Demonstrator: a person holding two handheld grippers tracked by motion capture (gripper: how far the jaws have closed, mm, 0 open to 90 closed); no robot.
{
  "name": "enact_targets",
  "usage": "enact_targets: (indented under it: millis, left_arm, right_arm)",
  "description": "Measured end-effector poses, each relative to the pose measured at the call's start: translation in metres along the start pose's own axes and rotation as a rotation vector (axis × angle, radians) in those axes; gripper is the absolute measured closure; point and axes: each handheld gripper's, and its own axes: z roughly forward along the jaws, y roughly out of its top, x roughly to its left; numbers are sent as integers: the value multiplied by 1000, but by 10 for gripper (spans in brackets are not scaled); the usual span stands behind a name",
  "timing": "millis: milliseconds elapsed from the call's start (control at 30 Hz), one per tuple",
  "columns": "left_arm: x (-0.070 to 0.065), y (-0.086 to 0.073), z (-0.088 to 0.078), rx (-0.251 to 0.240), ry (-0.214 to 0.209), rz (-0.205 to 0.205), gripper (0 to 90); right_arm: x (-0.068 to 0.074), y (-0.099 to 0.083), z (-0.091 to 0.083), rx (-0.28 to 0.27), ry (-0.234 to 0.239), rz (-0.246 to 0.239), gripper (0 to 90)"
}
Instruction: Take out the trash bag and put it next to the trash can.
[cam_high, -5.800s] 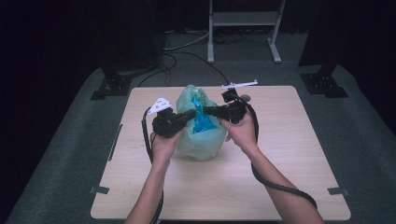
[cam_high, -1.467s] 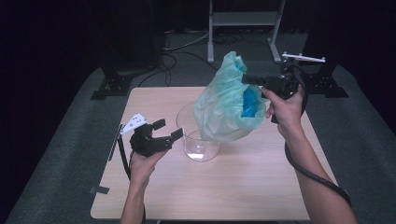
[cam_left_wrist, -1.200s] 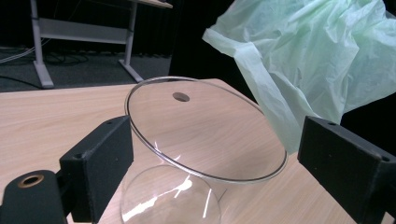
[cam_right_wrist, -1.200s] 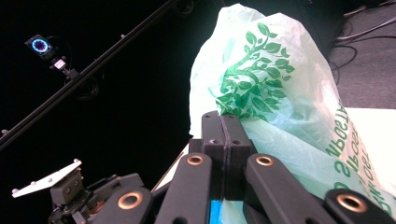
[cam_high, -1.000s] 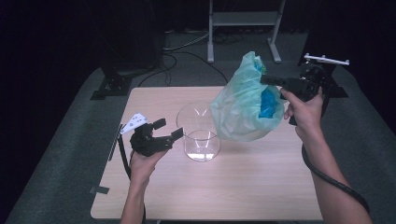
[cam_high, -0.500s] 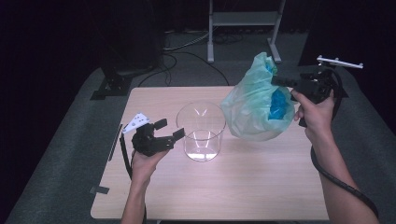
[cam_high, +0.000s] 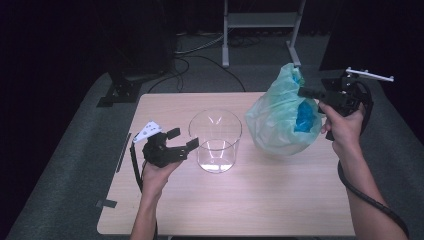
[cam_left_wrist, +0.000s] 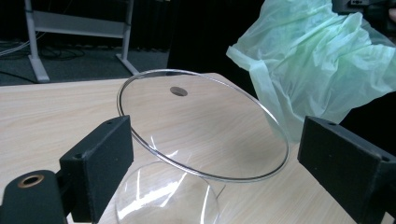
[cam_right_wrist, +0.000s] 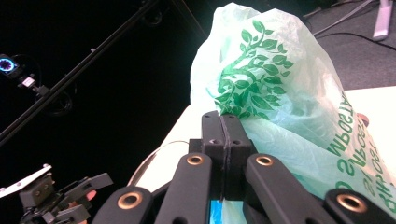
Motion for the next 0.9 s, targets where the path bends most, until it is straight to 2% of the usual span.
enact_targets:
  millis: [233,500,900]
  left_arm:
    - [1,0,-1,0,2,-2,93]
    - [2,-1,-1,4,5,-3,93]
    - [3,-1,-2,-2,8,-7,93]
  right_arm:
    - [-17,-8,3,5,-21,28,900]
    - [-34,-21,17,27,-41,62,900]
    - [-44,-34,44,58,-60,81,900]
